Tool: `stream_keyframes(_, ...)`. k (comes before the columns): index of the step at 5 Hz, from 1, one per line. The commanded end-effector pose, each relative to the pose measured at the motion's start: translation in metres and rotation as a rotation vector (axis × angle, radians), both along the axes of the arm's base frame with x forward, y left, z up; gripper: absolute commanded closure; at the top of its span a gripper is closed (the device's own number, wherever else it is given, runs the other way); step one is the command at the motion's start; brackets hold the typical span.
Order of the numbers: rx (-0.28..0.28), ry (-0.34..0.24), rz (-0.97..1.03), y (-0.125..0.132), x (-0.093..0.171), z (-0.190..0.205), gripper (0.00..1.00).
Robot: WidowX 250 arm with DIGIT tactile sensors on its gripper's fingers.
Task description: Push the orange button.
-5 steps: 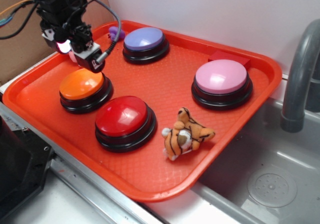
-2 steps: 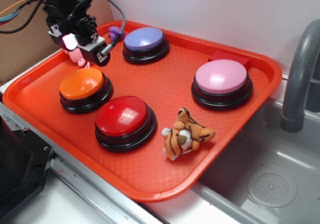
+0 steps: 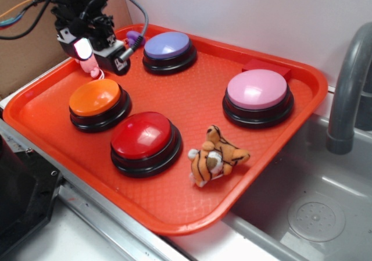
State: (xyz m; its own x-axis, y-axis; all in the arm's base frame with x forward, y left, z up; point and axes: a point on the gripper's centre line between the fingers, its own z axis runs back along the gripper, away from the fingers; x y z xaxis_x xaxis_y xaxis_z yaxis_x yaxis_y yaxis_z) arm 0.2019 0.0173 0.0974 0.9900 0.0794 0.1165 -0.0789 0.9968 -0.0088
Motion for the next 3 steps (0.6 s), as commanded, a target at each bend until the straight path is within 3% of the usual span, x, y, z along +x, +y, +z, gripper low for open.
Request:
stream_keyframes(1, 0.019, -0.066, 0.036, 0.0026, 0.0113, 0.0304, 0.00)
stream_keyframes(3, 0.020, -0.137, 0.034, 0.0018, 0.0115, 0.0376, 0.00)
